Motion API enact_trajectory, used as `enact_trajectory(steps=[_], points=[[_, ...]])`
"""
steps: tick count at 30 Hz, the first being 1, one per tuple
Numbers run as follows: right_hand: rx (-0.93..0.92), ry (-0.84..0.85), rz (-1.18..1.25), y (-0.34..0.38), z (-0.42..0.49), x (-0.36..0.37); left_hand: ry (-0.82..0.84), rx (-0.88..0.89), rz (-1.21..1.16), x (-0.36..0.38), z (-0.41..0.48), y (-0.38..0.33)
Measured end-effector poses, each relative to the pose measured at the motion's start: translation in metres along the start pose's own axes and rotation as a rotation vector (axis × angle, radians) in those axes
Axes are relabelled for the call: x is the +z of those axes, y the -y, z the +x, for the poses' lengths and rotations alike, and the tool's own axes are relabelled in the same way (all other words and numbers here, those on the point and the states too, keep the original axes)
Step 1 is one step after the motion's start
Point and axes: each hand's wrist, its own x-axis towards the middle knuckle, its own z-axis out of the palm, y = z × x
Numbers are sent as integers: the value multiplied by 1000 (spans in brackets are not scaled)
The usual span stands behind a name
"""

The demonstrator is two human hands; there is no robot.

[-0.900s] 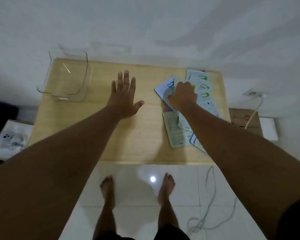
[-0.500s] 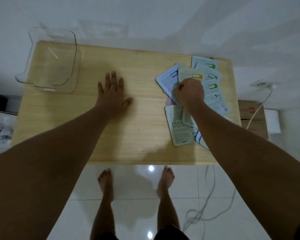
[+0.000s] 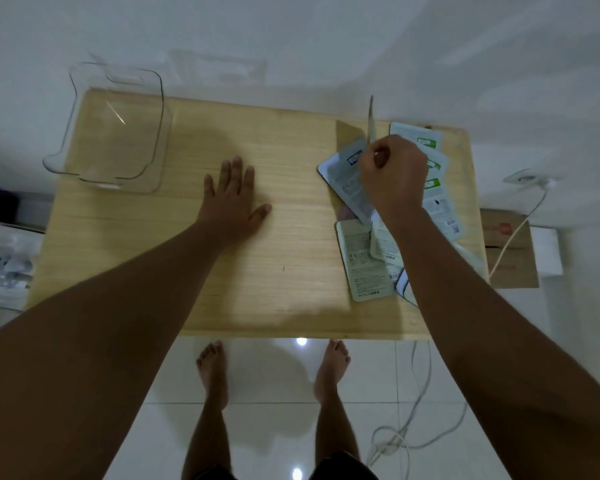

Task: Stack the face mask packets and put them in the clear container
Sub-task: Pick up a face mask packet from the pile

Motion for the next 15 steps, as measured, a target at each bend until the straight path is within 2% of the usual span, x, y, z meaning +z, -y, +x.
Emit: enact_trajectory(steps=[3,6,11,13,15], points=[[-12,-53,249,19,0,-5,26,15,-19,-4,0,4],[68,-7,395,36,-6,8,7,13,-96,-9,0,6],[227,163,388,33,-26,54,-158,-68,-515,-15,-7,3],[226,211,323,29,-34,68,-186,-40,-529,-14,-8,4],[186,283,226,28,-40,77,-174,5,-425,-11,-6,6]])
